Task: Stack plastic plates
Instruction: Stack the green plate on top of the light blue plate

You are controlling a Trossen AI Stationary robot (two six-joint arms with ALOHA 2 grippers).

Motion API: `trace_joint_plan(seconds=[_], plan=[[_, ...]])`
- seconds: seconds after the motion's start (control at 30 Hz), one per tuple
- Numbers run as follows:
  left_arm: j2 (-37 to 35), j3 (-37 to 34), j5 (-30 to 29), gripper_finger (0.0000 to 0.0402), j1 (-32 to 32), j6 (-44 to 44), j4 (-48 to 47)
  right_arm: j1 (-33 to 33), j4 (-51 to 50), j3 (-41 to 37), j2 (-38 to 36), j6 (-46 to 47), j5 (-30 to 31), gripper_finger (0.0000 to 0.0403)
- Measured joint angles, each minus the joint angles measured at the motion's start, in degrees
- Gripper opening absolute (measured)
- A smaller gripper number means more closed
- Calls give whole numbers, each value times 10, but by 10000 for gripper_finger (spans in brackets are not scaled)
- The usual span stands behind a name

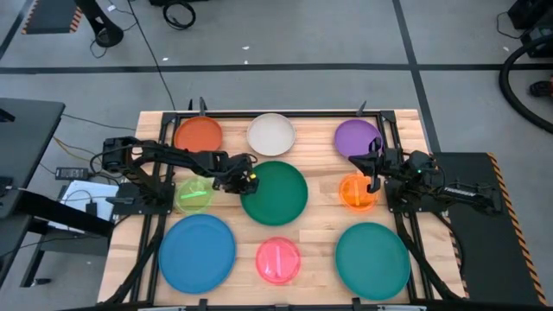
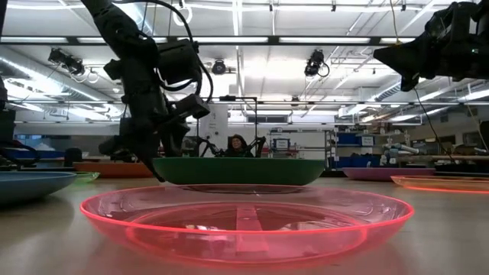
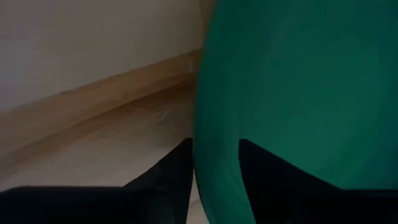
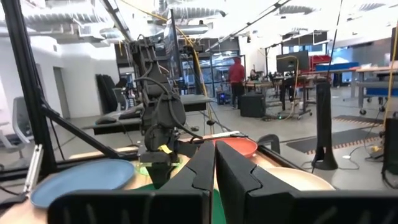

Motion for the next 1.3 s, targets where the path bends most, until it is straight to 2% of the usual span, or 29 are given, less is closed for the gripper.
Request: trace_joint_plan(seconds=[0.1, 0.3, 0.47, 0.63, 0.7, 0.8, 0.9, 1.0, 1.1, 1.3], plan=[[0, 0, 2, 100, 1, 25, 0, 0, 2, 0, 0, 4, 0, 25], [-1, 0, 23, 16, 10, 61, 8, 6, 36, 0, 4, -19, -1, 25], [-9, 0, 43, 17, 6, 83, 4, 47, 41, 19, 54, -41, 23, 25], [-42, -1, 42, 15, 11, 86, -5, 117, 53, 69, 170, -88, 66, 31], [-62, -1, 43, 14, 17, 88, -3, 146, 56, 97, 227, -114, 106, 37], [-83, 0, 43, 14, 34, 103, -4, 183, 55, 145, 321, -153, 153, 56], [-102, 0, 54, 14, 53, 120, -14, 218, 43, 200, 410, -191, 159, 84], [-117, 0, 78, 14, 80, 145, -41, 250, -9, 273, 483, -226, 175, 121], [-134, 4, 86, 14, 118, 173, -90, 286, -107, 361, 548, -245, 212, 161], [-139, 90, 82, 14, 192, 242, -235, 344, -329, 546, 681, -285, 281, 234]])
